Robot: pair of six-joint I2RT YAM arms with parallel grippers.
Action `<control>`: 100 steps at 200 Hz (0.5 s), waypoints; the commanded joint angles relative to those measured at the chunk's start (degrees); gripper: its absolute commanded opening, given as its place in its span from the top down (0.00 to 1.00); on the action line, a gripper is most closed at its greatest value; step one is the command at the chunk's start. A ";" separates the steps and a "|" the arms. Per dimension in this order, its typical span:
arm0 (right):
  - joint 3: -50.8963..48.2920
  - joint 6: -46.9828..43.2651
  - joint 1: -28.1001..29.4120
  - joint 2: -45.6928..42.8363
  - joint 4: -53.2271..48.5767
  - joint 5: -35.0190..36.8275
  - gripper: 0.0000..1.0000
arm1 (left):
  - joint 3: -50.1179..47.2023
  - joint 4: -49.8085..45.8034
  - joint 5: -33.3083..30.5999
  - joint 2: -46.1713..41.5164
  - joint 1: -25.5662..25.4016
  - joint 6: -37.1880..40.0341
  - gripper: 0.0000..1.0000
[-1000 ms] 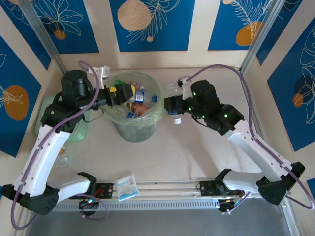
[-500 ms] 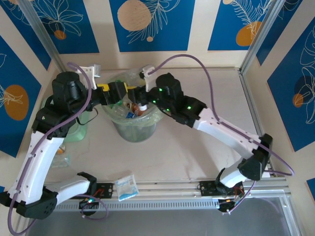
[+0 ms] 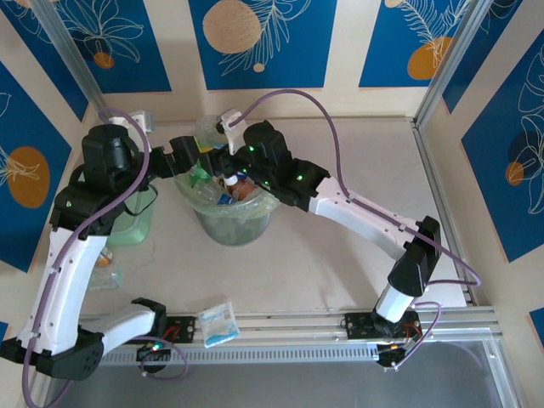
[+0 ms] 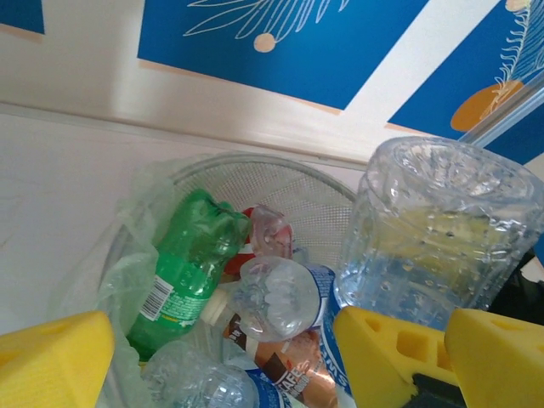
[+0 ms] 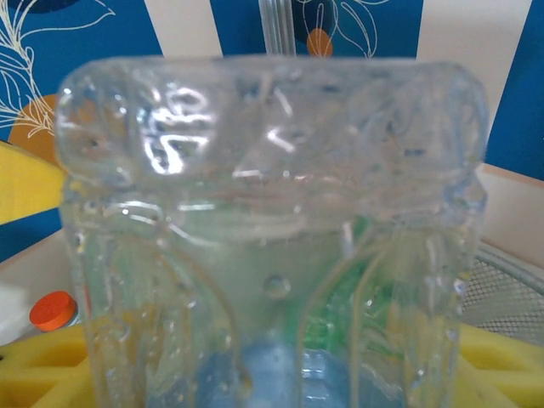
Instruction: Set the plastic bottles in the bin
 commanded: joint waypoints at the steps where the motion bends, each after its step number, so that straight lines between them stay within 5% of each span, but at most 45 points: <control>1: 1.89 -0.54 0.36 0.24 -0.36 -0.09 0.29 | -0.23 -0.04 1.93 0.21 1.23 -0.79 0.01; 68: 1.75 -0.32 0.99 0.08 -1.75 -0.24 0.21 | -1.12 0.65 4.76 0.37 1.85 -1.13 0.04; 100: 2.95 -0.62 1.88 -2.58 -2.47 4.84 0.22 | -0.50 1.85 10.73 2.09 1.92 -2.42 0.19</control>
